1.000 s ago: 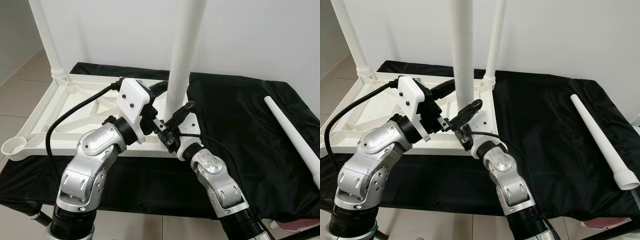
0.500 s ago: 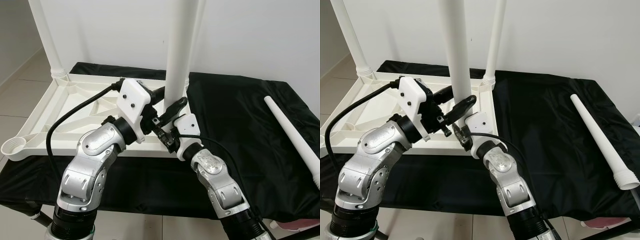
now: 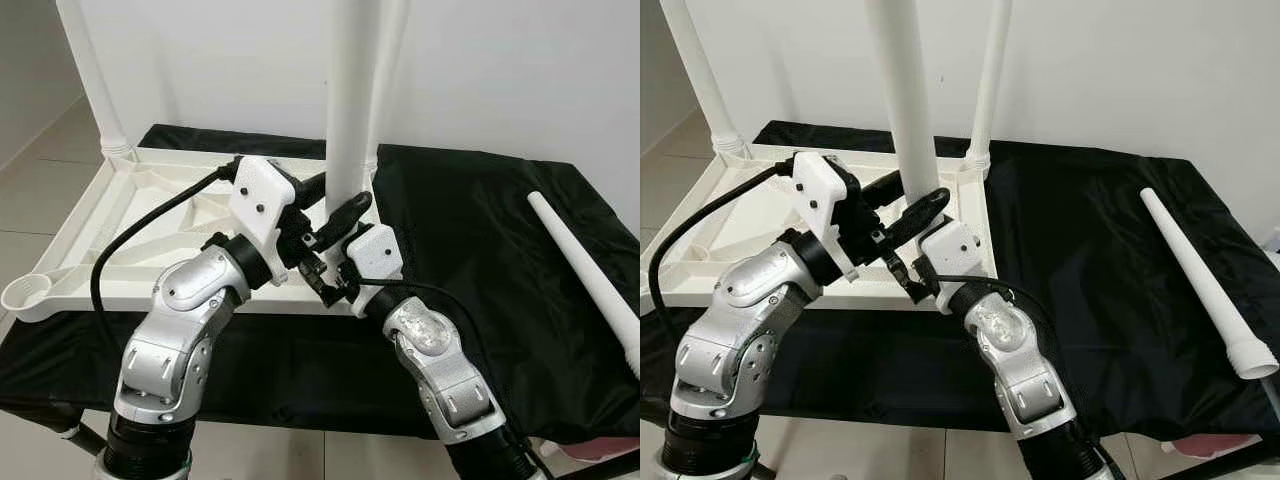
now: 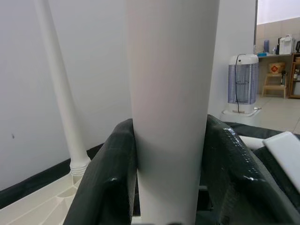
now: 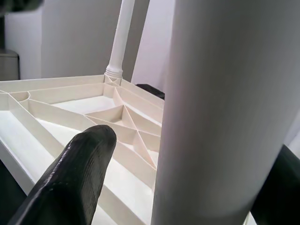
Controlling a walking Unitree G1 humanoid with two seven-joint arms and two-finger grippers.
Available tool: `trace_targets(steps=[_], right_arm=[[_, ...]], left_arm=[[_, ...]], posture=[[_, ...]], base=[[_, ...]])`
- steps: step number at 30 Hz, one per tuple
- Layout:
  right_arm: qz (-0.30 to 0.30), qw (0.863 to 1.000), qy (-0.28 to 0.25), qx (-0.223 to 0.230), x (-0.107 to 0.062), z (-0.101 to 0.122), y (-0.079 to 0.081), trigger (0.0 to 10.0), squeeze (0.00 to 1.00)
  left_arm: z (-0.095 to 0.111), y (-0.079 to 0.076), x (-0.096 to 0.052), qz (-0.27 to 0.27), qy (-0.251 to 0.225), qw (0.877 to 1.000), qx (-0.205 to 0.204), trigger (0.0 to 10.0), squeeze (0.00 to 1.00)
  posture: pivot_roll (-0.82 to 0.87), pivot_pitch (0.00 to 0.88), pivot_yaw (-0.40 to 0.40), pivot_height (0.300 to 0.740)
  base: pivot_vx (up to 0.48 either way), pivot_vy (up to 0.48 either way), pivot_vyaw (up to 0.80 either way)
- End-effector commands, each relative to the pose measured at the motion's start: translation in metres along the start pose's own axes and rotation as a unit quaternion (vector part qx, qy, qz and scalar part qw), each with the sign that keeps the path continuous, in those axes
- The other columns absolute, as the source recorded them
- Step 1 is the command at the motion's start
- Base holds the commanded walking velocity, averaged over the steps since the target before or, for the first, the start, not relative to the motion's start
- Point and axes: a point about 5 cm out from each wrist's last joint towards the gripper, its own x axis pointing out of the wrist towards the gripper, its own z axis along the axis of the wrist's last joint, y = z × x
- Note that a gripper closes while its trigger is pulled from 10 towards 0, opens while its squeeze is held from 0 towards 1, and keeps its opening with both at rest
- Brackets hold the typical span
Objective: Building children table
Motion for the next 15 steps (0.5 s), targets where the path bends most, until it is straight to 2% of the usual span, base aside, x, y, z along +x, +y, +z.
trace_targets(steps=[1, 7, 14, 15], right_arm=[[-0.004, 1.000, -0.006, -0.012, -0.003, 0.001, -0.001, 10.0, 0.00], [-0.042, 0.999, 0.001, -0.025, -0.008, -0.005, -0.009, 10.0, 0.00], [-0.063, 0.998, 0.014, -0.012, -0.012, -0.011, -0.013, 9.8, 0.00], [-0.064, 0.998, 0.012, -0.009, -0.010, -0.010, -0.014, 6.0, 0.00]], left_arm=[[0.002, 0.002, 0.001, 0.042, -0.006, 0.999, -0.005, 0.0, 0.00], [0.003, 0.004, 0.000, 0.043, -0.005, 0.999, -0.008, 0.0, 0.00], [0.004, 0.004, 0.000, 0.039, -0.007, 0.999, -0.009, 0.0, 0.00], [0.004, 0.003, 0.000, 0.036, -0.009, 0.999, -0.009, 0.0, 0.00]], posture=[[0.08, 0.035, -0.078, 0.740], [0.08, 0.036, -0.077, 0.740], [0.07, 0.036, -0.073, 0.740], [0.08, 0.036, -0.073, 0.740]], base=[[0.000, 0.000, 0.00], [0.000, 0.000, 0.00], [0.000, 0.000, 0.00], [0.000, 0.000, 0.00]])
